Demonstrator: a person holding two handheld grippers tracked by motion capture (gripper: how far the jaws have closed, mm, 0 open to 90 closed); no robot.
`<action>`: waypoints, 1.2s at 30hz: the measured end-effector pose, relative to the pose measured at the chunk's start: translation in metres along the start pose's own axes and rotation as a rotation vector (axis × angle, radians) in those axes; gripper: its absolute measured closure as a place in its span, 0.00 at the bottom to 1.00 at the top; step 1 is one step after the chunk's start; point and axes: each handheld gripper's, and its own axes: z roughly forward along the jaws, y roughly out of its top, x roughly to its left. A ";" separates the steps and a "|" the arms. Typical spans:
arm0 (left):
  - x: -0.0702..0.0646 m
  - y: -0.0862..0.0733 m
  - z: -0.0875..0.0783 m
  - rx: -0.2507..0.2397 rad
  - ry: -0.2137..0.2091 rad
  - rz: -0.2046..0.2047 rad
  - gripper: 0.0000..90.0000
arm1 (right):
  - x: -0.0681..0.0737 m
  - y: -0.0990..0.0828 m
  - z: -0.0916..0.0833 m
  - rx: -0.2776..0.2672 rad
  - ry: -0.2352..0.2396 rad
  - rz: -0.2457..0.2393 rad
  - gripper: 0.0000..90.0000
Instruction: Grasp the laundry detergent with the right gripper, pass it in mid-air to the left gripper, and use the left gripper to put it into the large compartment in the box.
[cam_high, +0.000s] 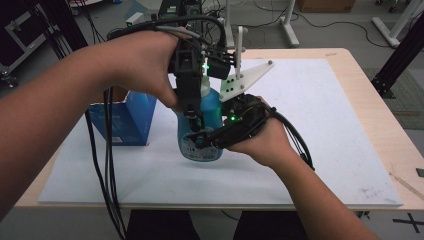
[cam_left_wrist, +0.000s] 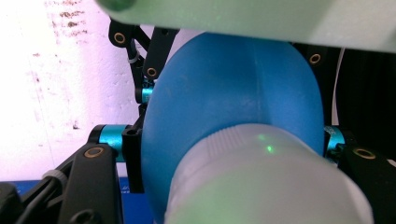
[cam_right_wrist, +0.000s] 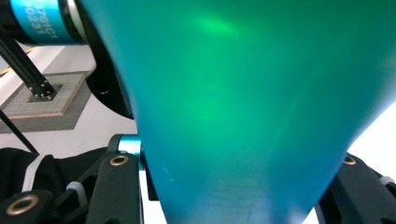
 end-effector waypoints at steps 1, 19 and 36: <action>0.000 0.000 0.000 0.001 0.002 0.002 0.42 | 0.000 0.000 0.000 -0.002 0.003 0.000 0.51; 0.001 -0.006 -0.009 -0.018 0.005 -0.022 0.43 | -0.003 -0.008 -0.029 0.053 -0.027 0.039 0.14; 0.000 -0.016 -0.038 -0.028 0.011 -0.145 0.42 | -0.013 0.016 -0.087 0.315 -0.106 -0.028 0.01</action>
